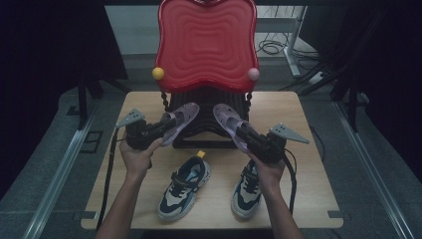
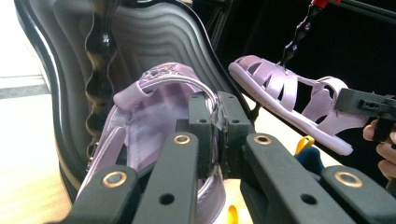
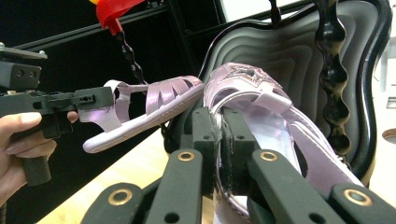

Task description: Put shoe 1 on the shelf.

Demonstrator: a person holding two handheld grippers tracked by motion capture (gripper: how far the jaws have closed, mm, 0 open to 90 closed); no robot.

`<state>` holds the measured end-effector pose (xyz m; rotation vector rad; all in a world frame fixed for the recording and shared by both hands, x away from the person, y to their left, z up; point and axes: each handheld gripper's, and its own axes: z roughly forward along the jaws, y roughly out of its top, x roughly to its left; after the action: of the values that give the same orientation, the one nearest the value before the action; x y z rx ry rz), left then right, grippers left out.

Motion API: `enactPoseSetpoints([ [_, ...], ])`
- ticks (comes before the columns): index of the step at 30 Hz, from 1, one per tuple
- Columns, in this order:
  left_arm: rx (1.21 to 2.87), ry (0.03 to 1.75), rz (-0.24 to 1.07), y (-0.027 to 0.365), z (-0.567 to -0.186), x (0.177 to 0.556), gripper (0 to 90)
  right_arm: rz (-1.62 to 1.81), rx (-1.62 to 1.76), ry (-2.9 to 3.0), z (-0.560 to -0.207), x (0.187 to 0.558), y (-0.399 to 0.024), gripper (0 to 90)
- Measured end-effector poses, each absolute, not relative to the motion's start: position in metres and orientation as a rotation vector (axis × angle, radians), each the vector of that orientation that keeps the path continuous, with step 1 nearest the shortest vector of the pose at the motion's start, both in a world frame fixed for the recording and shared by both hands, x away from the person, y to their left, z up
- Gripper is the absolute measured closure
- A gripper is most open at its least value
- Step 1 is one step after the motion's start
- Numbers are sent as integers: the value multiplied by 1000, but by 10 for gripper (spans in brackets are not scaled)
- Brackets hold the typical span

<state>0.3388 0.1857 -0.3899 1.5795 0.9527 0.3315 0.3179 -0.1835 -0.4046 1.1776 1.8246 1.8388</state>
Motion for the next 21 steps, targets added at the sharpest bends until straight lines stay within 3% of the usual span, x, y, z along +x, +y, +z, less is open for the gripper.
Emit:
enactPoseSetpoints([
  [21, 1554, 936, 408, 163, -389, 366, 862, 1783, 1203, 1746, -401, 348, -162, 858],
])
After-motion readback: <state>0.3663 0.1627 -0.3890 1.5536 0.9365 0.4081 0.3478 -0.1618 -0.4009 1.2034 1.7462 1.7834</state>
